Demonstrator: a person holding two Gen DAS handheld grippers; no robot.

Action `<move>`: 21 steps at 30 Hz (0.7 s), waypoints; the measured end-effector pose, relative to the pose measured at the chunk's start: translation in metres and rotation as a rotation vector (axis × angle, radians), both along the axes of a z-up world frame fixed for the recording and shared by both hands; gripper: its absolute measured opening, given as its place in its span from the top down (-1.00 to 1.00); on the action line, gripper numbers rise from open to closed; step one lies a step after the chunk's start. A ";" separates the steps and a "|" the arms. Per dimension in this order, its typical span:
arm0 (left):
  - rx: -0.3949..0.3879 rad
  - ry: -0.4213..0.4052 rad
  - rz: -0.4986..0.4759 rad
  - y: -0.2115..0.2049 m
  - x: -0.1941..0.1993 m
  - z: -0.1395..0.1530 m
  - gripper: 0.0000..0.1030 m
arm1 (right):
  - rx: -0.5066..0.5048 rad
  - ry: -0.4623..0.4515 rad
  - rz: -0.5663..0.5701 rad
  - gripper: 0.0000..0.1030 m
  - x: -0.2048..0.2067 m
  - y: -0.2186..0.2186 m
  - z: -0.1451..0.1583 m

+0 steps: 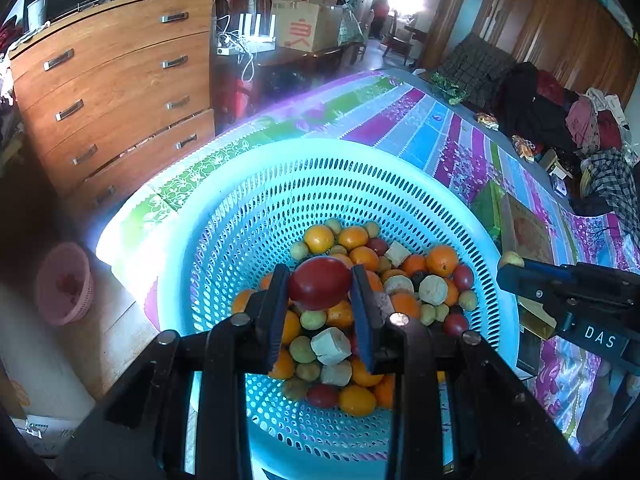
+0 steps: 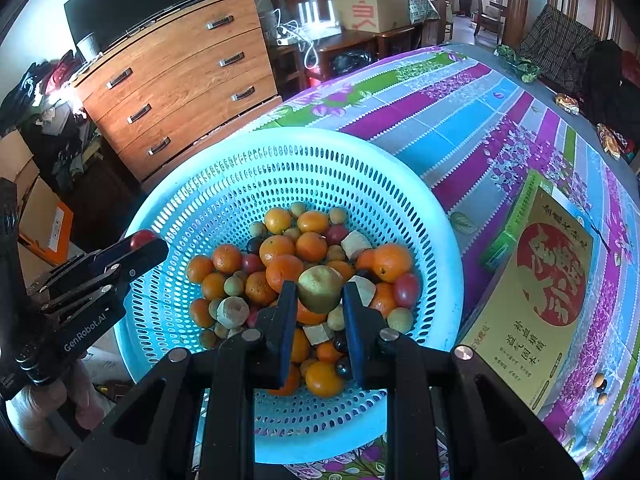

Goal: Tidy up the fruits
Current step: 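Lower the held red and yellow fruits with both tools over the basket, then open both tools to drop the red and yellow fruits into the basket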

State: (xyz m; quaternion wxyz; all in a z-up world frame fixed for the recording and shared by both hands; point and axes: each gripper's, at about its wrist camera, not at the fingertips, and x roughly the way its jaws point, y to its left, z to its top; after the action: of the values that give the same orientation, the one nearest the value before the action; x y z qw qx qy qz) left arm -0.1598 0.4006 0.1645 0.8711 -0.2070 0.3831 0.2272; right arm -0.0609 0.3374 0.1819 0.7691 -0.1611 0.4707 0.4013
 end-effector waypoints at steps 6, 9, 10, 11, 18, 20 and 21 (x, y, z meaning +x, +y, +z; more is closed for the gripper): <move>0.004 0.012 0.008 0.002 0.001 -0.002 0.11 | 0.004 -0.001 -0.006 0.03 0.001 -0.001 0.000; 0.010 0.001 0.015 0.000 -0.001 -0.002 -0.33 | 0.010 -0.012 -0.010 -0.11 0.000 -0.002 0.000; 0.013 0.003 0.017 0.000 -0.001 -0.003 -0.39 | 0.011 -0.009 -0.011 -0.11 0.000 -0.003 -0.001; 0.010 0.006 0.016 0.000 0.000 -0.004 -0.43 | 0.014 -0.006 -0.012 -0.13 0.000 -0.004 -0.001; -0.090 0.019 0.012 0.004 -0.002 -0.018 -0.92 | 0.056 -0.030 -0.018 -0.15 -0.008 -0.021 0.001; -0.105 0.009 0.017 0.005 -0.005 -0.016 -0.92 | 0.067 -0.096 -0.020 -0.15 -0.020 -0.034 0.005; -0.098 0.004 0.016 0.004 -0.006 -0.015 -0.92 | 0.071 -0.143 -0.021 -0.15 -0.029 -0.043 0.007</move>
State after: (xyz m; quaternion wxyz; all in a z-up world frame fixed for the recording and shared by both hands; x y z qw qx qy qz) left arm -0.1661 0.4047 0.1493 0.8571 -0.2522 0.3940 0.2156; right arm -0.0901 0.2948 0.1893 0.8101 -0.1571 0.4015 0.3973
